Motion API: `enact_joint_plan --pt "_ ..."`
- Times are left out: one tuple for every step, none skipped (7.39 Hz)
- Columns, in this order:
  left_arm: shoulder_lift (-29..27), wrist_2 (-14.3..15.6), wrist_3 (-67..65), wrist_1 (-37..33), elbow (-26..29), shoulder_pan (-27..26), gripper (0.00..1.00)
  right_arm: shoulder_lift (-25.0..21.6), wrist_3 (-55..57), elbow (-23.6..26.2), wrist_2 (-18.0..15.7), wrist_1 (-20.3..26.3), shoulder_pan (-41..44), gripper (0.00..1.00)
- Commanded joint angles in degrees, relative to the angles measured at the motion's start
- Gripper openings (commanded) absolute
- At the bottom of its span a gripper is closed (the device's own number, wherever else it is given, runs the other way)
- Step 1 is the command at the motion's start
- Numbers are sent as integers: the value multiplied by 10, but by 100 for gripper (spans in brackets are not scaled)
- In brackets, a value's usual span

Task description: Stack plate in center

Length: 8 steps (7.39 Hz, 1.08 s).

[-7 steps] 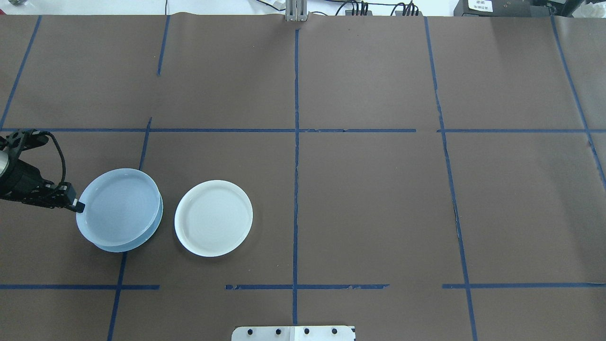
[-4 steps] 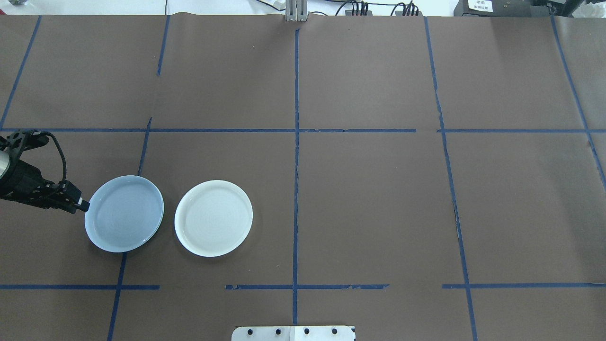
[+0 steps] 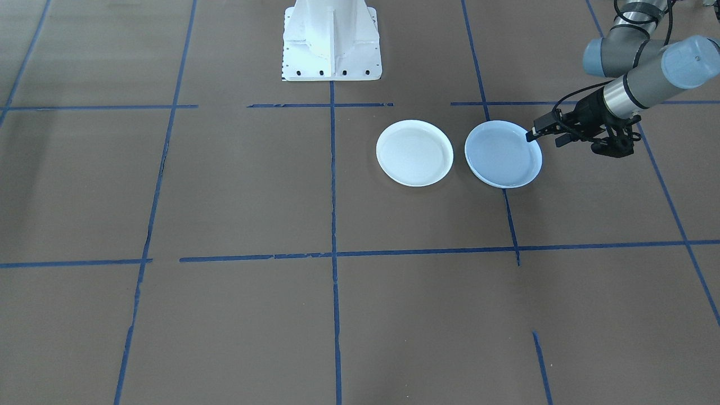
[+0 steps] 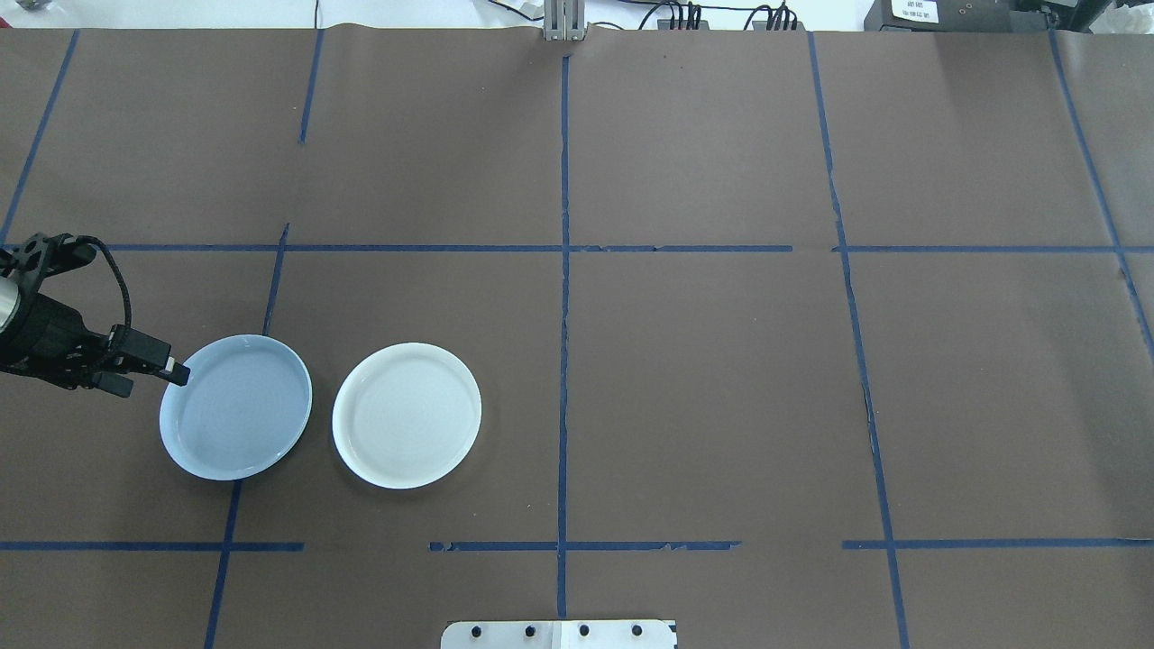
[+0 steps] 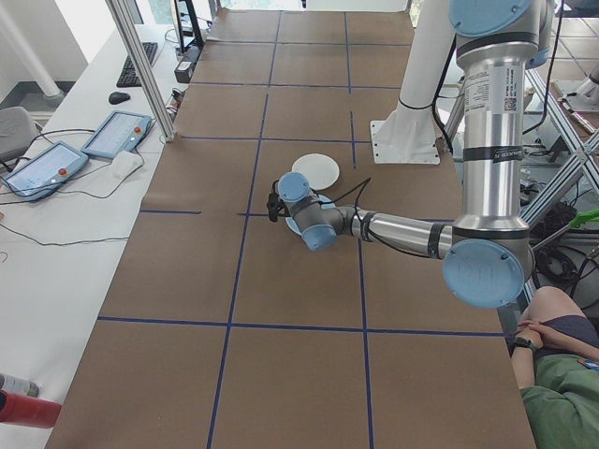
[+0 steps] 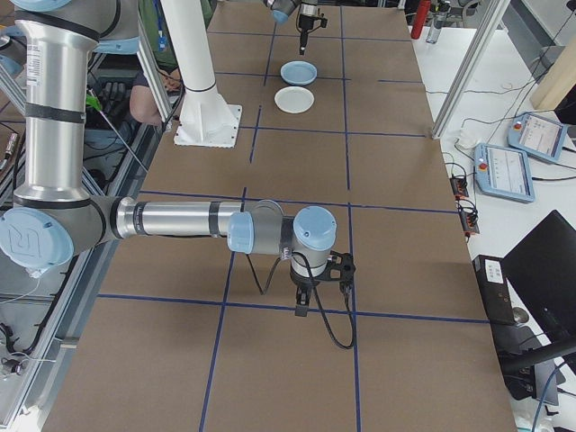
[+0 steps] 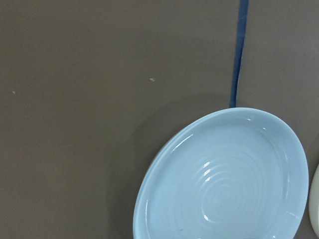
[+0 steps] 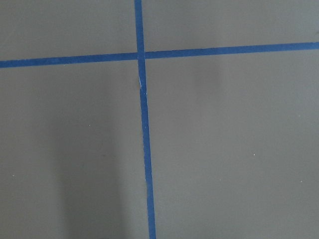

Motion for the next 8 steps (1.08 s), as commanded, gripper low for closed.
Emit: enact_joint_plan --pt "-19 40 -90 7 -57 39 100 0 0 0 0 0 1 100" --pt "-54 63 -152 54 -77 85 100 0 0 0 0 0 0 100" --pt "-91 120 -205 100 -83 124 100 0 0 0 0 0 0 100" --pt "-114 188 -261 131 -83 171 100 0 0 0 0 0 0 100" --pt "-117 206 -294 133 -83 189 100 0 0 0 0 0 0 100" --pt "-116 235 -332 133 -80 212 100 0 0 0 0 -1 1 100" --pt "-114 264 -344 134 -74 218 100 0 0 0 0 0 0 100" --pt "-115 295 -361 148 -73 222 100 0 0 0 0 0 0 100"
